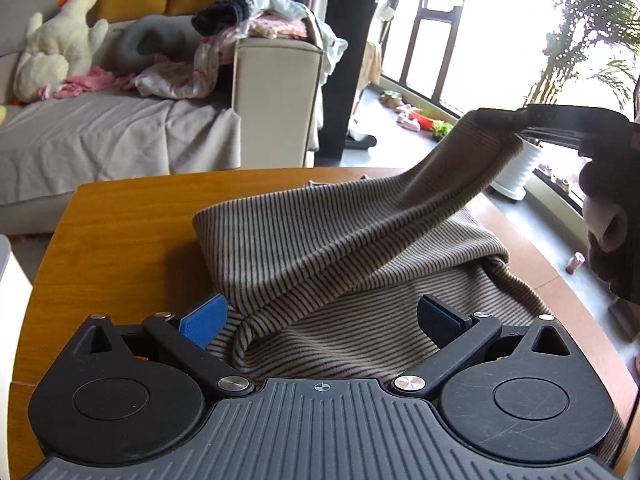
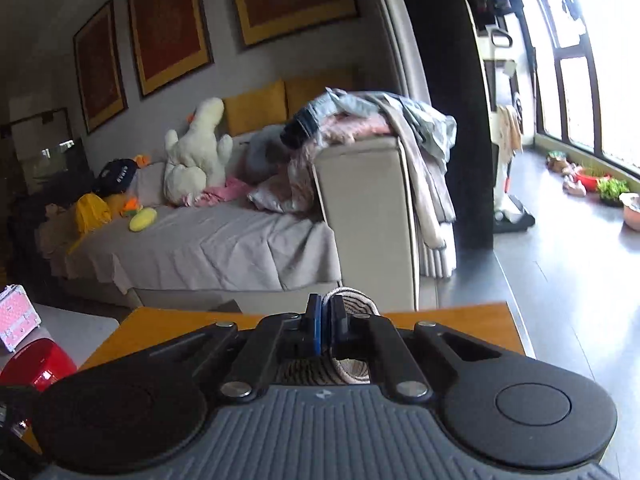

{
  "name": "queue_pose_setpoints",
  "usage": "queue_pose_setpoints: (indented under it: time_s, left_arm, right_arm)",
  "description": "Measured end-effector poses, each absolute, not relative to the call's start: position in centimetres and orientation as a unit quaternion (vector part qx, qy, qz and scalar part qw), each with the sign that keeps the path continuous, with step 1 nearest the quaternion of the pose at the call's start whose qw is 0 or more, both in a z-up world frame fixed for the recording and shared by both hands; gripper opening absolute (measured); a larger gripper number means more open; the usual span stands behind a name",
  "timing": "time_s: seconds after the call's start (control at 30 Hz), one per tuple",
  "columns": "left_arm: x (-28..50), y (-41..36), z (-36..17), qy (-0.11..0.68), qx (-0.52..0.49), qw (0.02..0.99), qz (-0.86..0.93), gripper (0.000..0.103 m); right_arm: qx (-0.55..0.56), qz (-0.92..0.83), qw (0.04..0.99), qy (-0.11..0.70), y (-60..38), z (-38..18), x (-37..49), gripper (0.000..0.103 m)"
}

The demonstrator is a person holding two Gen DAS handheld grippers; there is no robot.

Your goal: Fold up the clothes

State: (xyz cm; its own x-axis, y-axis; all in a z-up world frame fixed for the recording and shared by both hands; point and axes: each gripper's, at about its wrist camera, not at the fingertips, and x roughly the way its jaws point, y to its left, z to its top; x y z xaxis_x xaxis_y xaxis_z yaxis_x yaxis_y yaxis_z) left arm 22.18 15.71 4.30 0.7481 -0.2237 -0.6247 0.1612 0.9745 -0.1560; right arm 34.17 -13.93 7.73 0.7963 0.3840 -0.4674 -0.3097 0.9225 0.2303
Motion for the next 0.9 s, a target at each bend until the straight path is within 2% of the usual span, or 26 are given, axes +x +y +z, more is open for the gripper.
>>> queue_pose_setpoints:
  time_s: [0.13, 0.2, 0.3, 0.37, 0.43, 0.5, 0.57, 0.73, 0.9]
  left_arm:
    - [22.3, 15.7, 4.7, 0.323, -0.056, 0.939, -0.103, 0.103]
    - [22.4, 15.6, 4.9, 0.314, -0.060, 0.942, -0.106, 0.103]
    - [23.3, 15.1, 4.8, 0.307, -0.063, 0.943, -0.109, 0.103]
    - [24.2, 14.7, 4.3, 0.307, -0.066, 0.943, -0.106, 0.103]
    - [25.1, 14.3, 3.6, 0.309, -0.069, 0.943, -0.102, 0.103]
    - [25.8, 14.1, 2.7, 0.317, -0.070, 0.941, -0.094, 0.103]
    - [26.3, 13.9, 1.5, 0.325, -0.063, 0.940, -0.086, 0.103]
    - [26.2, 12.9, -0.2, 0.319, 0.001, 0.945, -0.072, 0.103]
    - [26.1, 13.3, -0.3, 0.321, -0.003, 0.944, -0.077, 0.103]
  right_arm:
    - [0.090, 0.141, 0.928, 0.332, -15.3, 1.6, 33.9, 0.005]
    - [0.093, 0.133, 0.932, 0.325, -15.5, 1.5, 33.4, 0.006]
    - [0.075, 0.118, 0.938, 0.317, -15.0, 2.2, 32.8, 0.022]
    - [0.050, 0.119, 0.947, 0.296, -14.3, 3.2, 31.9, 0.056]
    - [0.048, 0.137, 0.953, 0.267, -13.7, 4.3, 30.8, 0.072]
    - [0.057, 0.162, 0.955, 0.243, -13.2, 5.3, 29.9, 0.081]
    - [0.082, 0.192, 0.950, 0.233, -12.8, 5.6, 29.5, 0.103]
    - [0.127, 0.202, 0.932, 0.274, -11.9, 2.5, 30.8, 0.103]
    - [0.121, 0.165, 0.927, 0.314, -12.0, 0.7, 31.9, 0.103]
